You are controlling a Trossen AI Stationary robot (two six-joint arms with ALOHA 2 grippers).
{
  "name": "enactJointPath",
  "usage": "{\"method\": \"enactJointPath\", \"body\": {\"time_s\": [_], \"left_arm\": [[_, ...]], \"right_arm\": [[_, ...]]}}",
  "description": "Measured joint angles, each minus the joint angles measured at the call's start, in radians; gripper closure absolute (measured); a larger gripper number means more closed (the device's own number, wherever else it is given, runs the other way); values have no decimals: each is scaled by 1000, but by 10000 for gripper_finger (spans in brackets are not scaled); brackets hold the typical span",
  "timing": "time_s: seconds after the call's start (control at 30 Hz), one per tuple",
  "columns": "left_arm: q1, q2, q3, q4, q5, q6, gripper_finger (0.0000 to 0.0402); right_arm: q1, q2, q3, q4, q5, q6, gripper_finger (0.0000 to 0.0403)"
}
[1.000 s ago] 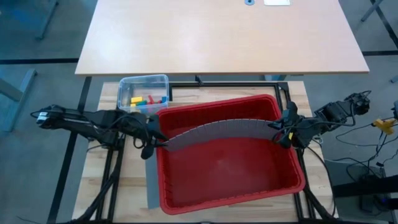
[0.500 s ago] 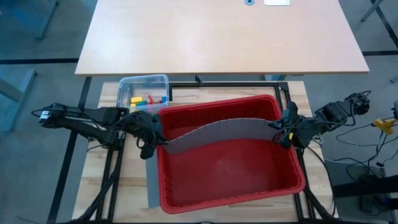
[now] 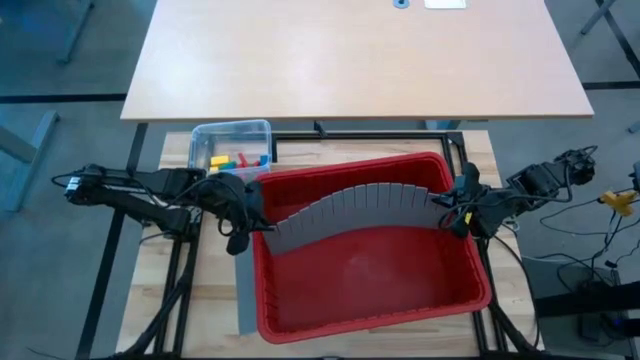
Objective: Sort blocks
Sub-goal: Insert the bin divider into the red bin
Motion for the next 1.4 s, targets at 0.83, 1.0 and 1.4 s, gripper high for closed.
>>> {"method": "enactJointPath", "body": {"time_s": [0.83, 1.0, 1.4], "left_arm": [[-71, 32, 0, 26, -38, 72, 401], [-70, 32, 0, 20, -64, 77, 401], [-70, 11, 9, -42, -65, 62, 401]], "right_arm": [[0, 0, 0, 4, 26, -46, 403], [0, 0, 0, 4, 26, -46, 403], [0, 1, 0, 6, 27, -45, 403]]}}
